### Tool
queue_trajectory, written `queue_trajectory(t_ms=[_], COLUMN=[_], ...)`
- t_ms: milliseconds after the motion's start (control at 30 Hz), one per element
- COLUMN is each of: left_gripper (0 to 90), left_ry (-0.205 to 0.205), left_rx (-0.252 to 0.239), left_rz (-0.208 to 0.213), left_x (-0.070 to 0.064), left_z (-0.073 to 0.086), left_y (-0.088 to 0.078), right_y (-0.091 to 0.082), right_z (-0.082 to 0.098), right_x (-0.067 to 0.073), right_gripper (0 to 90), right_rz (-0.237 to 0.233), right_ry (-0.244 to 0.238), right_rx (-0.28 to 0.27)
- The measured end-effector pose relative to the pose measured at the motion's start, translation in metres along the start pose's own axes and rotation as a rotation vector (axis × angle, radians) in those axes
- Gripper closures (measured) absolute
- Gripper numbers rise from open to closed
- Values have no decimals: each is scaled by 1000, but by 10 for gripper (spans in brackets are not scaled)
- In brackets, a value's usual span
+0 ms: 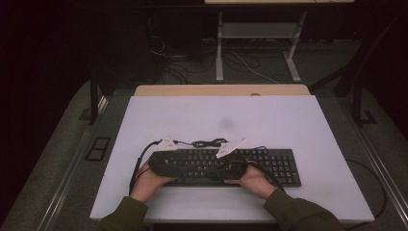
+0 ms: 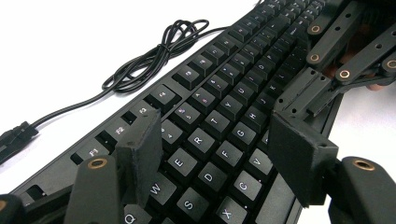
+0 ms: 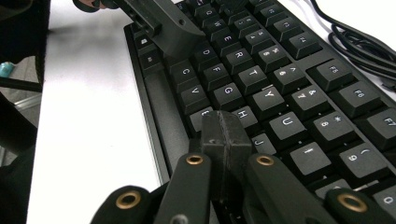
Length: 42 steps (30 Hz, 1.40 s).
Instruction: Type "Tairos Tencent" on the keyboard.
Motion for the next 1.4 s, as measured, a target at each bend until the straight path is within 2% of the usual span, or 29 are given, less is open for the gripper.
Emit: queue_trajectory(t_ms=[367, 633, 833, 1233, 1400], left_gripper=[349, 357, 396, 588, 725], left_ry=[1, -2, -3, 0, 11], left_rx=[-2, -3, -6, -2, -1], left_rz=[1, 0, 8, 18, 16], left_x=[0, 0, 1, 0, -2], left_z=[-1, -3, -5, -11, -14], left_y=[2, 3, 6, 13, 16], right_y=[-1, -7, -13, -20, -22], right_z=[0, -1, -1, 1, 3], right_x=[0, -2, -5, -11, -15], right_gripper=[892, 825, 731, 530, 445], right_rz=[-3, 3, 7, 43, 57], right_ry=[6, 10, 24, 44, 60], right_rx=[-4, -29, -57, -78, -82])
Point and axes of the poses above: each handheld gripper's, and its own axes: y roughly forward along the jaws, z roughly out of its underside, x roughly to its left, the point moved 2 cm from there along y, roughly forward along the jaws, and after that the axes turned 11 degrees about x, right-handed, at the moved point
